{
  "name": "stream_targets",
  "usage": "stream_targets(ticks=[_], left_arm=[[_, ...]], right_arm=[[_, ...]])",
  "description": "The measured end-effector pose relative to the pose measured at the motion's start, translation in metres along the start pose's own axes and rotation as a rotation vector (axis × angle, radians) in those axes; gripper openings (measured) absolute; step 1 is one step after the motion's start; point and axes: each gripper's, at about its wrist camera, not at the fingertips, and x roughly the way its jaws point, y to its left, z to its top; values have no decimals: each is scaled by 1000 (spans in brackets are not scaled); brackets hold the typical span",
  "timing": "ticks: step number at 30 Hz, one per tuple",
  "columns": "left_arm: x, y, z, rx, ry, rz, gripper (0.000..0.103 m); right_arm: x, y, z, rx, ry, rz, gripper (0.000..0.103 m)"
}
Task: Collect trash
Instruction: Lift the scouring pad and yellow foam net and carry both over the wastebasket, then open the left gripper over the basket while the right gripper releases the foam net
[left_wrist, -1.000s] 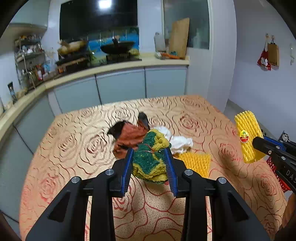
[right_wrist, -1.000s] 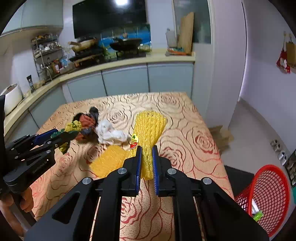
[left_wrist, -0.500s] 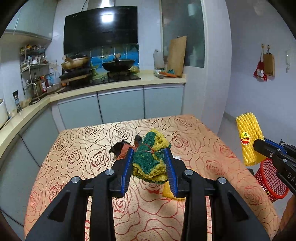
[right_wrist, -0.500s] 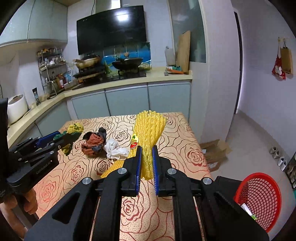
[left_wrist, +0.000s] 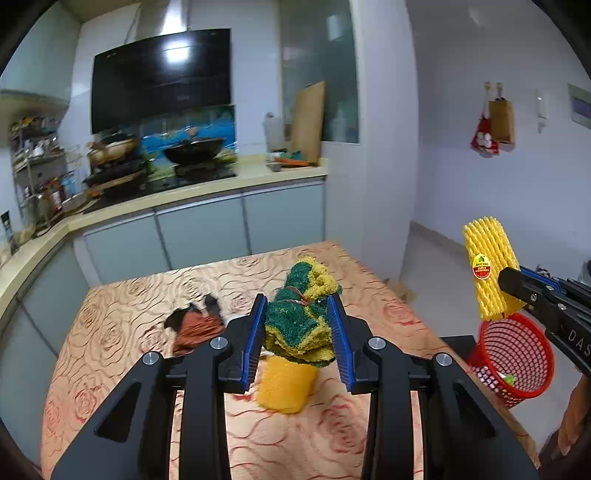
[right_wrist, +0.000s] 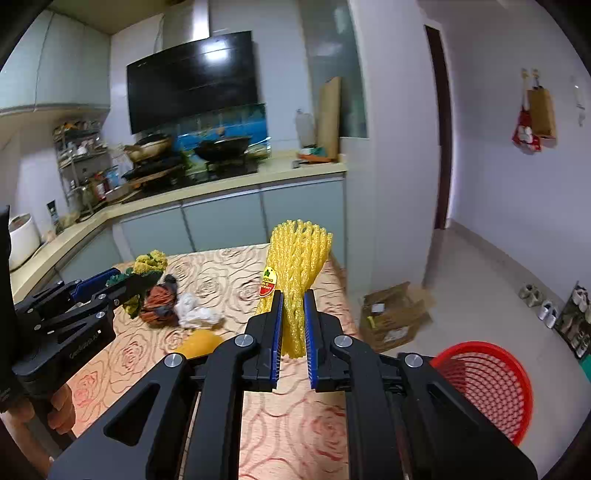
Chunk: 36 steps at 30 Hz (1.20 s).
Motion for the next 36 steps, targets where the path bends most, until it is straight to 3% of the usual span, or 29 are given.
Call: stream_targets(ticks=[21,36], left_arm=[[28,-149,-2,128,38,-254,32],[68,-227,-18,193,145,-407,33]], right_arm=[[-46,-130,-28,144,3,-237,11],[-44,-188,-62,228,77,-339,11]])
